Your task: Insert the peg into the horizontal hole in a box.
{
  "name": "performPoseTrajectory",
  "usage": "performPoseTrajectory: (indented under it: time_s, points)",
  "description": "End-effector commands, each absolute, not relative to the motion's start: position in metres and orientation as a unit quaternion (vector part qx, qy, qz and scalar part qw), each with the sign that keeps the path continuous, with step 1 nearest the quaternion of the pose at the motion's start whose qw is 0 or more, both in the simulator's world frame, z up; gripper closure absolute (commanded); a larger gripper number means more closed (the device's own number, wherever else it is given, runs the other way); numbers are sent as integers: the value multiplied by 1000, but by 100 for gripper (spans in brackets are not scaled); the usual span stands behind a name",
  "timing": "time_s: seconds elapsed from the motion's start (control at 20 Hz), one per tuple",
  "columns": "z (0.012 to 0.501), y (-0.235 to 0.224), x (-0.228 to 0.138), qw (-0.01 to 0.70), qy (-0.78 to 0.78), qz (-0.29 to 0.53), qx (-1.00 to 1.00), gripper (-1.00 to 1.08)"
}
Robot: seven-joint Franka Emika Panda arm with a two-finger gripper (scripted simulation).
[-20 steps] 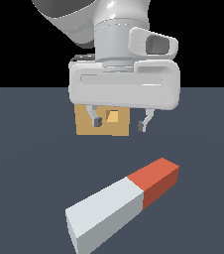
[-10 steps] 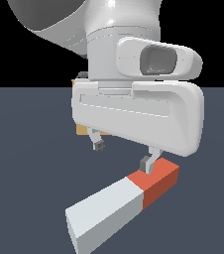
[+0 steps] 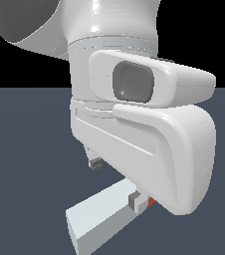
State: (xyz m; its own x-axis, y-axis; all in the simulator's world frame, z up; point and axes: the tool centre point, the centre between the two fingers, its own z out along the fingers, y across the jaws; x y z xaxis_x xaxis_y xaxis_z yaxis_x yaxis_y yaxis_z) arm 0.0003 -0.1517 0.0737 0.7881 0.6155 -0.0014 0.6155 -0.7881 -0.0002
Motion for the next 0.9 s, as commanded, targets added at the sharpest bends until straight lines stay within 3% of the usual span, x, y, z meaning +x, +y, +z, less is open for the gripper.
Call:
performPoseTrajectory:
  time_s: [0.0,0.4,0.85]
  points:
    - [72,-155,-2,0,313,0,950,-92]
    - [65,-156,-2,0,311,0,950,-92]
    - [25,-156,-4,0,309,0,951,-92]
